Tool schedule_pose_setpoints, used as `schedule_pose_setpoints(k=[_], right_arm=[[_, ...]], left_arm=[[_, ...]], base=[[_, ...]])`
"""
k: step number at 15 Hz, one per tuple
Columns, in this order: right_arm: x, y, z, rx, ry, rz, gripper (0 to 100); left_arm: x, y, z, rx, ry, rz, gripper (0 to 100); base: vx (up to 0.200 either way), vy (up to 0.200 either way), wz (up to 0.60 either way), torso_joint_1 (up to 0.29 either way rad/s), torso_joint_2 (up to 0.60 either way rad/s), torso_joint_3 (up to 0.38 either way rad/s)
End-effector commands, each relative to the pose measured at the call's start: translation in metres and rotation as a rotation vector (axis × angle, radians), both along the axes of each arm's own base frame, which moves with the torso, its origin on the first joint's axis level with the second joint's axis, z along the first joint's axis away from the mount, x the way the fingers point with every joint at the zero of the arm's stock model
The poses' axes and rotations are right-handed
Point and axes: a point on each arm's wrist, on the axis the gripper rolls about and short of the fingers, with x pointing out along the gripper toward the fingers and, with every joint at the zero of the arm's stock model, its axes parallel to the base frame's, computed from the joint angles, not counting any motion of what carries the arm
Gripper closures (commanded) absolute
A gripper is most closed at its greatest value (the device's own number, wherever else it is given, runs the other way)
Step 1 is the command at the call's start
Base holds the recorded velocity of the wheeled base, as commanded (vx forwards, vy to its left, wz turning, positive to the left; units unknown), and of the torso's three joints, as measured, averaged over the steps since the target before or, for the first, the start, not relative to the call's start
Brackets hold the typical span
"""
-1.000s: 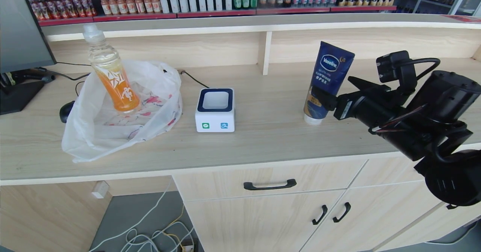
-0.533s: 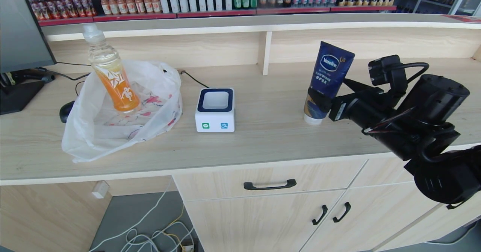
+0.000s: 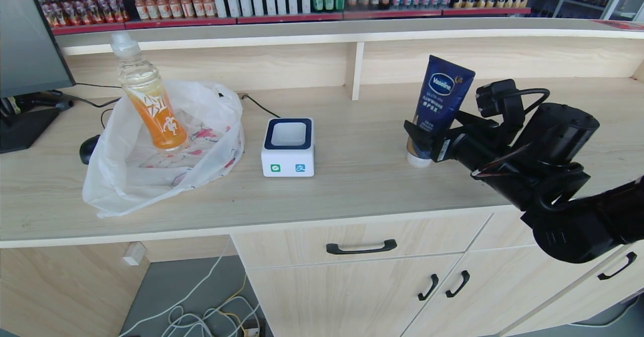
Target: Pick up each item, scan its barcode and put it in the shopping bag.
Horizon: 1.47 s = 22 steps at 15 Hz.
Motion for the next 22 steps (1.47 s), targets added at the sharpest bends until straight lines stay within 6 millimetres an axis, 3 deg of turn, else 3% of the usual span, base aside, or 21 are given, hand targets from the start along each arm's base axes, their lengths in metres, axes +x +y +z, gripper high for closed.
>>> schedule_pose_setpoints(k=[1, 13, 14, 22], right_arm=[[0.009, 0.003, -0.003, 0.001, 0.0, -0.001, 0], [0.02, 0.001, -0.007, 0.001, -0.001, -0.012, 0], [0.02, 0.001, -0.006, 0.002, -0.003, -0.012, 100], [0.019, -0.004, -0.004, 0.043, 0.004, -0.015, 100]], left_arm=[[0.0, 0.0, 0.0, 0.0, 0.0, 0.001, 0], [0.0, 0.0, 0.0, 0.0, 0.0, 0.001, 0], [0.0, 0.0, 0.0, 0.0, 0.0, 0.001, 0], [0.0, 0.0, 0.0, 0.0, 0.0, 0.001, 0]], base=[[0.0, 0.0, 0.0, 0.0, 0.0, 0.0], [0.0, 0.0, 0.0, 0.0, 0.0, 0.0], [0.0, 0.0, 0.0, 0.0, 0.0, 0.0], [0.0, 0.0, 0.0, 0.0, 0.0, 0.0]])
